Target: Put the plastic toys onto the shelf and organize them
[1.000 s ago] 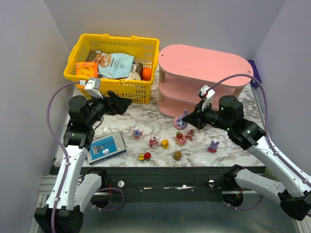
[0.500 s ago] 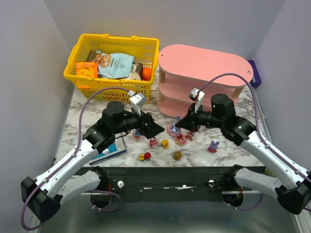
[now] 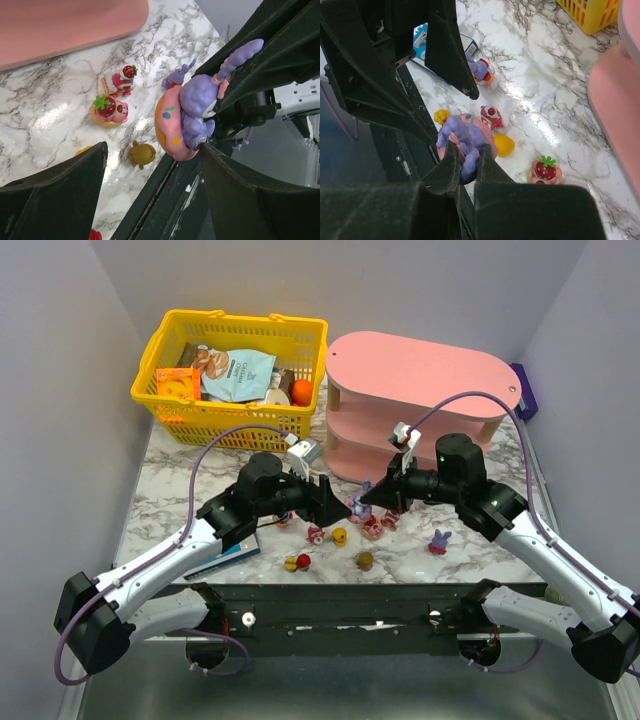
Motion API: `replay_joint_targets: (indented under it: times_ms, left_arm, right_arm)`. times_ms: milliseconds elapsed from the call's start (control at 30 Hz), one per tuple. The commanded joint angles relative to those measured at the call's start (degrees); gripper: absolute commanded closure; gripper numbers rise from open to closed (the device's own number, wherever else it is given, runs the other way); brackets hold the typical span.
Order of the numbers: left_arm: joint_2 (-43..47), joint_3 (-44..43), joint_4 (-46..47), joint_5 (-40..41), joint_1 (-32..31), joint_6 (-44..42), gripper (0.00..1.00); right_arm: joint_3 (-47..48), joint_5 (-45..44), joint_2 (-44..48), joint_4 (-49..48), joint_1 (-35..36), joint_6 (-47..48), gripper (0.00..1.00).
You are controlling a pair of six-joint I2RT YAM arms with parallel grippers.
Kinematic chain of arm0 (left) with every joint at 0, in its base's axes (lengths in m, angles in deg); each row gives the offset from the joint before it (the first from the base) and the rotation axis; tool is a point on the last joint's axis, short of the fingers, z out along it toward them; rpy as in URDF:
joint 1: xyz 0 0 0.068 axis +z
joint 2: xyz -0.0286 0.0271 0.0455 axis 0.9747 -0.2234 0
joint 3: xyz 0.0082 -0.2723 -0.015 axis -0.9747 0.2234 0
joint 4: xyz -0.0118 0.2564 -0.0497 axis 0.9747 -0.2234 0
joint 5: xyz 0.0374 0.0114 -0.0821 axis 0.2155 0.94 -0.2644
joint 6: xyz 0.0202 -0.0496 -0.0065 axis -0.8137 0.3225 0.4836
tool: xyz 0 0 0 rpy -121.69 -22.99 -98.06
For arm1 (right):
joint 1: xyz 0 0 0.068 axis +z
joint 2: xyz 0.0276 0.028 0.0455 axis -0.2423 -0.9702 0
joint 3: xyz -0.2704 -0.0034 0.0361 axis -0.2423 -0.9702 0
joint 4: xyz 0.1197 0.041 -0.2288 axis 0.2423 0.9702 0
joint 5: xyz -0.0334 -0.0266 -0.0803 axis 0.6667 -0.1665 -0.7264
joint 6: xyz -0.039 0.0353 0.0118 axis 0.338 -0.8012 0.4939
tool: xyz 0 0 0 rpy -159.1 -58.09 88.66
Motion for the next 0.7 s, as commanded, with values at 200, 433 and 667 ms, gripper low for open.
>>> replay_joint_targets:
  times_ms: [200,433,667]
  left_arm:
    - [-2.7,2.2,10.8,-1.0,-0.4,7.1,0.2]
    - [-4.4,2.4,12.6,-2.0,-0.5,8.2,0.31]
    - [-5.7,2.6,12.2,-2.1,-0.4,8.3,0.55]
  right_arm:
    - [-1.0,2.2,-0.2,-2.9,0.4,-0.7,0.99]
    - [-1.2,1.8,-0.7,-3.6,0.4,-1.3,0.99]
    - [-1.4,0.3,-1.1,-3.8,0.4,-2.0,0.99]
